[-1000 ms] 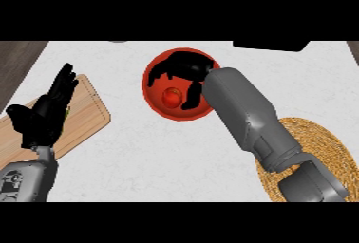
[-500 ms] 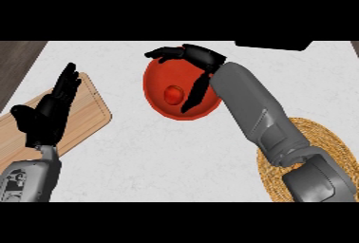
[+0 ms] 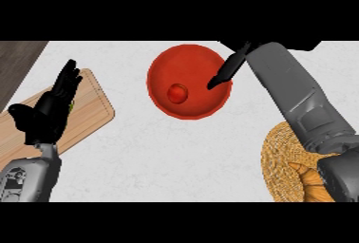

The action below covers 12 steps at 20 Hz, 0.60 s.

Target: Pick the tomato from the placemat and place it in the bowl

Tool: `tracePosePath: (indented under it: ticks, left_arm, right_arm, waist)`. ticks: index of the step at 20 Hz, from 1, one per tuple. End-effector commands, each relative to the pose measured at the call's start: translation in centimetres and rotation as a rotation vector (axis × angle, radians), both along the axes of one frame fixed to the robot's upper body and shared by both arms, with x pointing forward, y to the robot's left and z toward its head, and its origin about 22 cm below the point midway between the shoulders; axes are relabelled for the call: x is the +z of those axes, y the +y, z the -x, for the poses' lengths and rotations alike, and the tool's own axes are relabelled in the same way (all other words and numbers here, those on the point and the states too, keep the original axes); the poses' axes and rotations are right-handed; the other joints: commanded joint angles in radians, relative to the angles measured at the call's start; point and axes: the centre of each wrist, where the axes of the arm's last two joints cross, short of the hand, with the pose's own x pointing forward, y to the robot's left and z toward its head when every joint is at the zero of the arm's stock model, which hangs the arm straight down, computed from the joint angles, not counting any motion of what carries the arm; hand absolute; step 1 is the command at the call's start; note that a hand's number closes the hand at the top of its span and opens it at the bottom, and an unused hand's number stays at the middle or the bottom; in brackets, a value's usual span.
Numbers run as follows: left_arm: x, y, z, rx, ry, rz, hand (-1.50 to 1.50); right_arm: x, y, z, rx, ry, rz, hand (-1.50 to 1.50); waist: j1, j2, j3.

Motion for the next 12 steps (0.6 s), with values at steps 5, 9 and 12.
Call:
tracePosePath:
  ticks: [5,9,12]
  left_arm:
    - [0.9,-0.9,-0.4,-0.022,-0.024,0.011,0.00]
    - [0.7,-0.4,-0.3,-0.030,-0.021,0.002,0.00]
    - [0.8,-0.9,-0.3,-0.030,-0.031,-0.002,0.00]
  right_arm:
    - [1.6,-6.3,-0.3,0.079,0.107,-0.107,-1.50]
    - [2.3,-7.4,-0.4,0.081,0.111,-0.142,-1.50]
    - [2.2,-7.2,-0.4,0.096,0.132,-0.188,-1.50]
  waist:
    - [0.018,0.018,0.005]
    - [0.032,0.027,0.006]
    - [0.034,0.022,0.006]
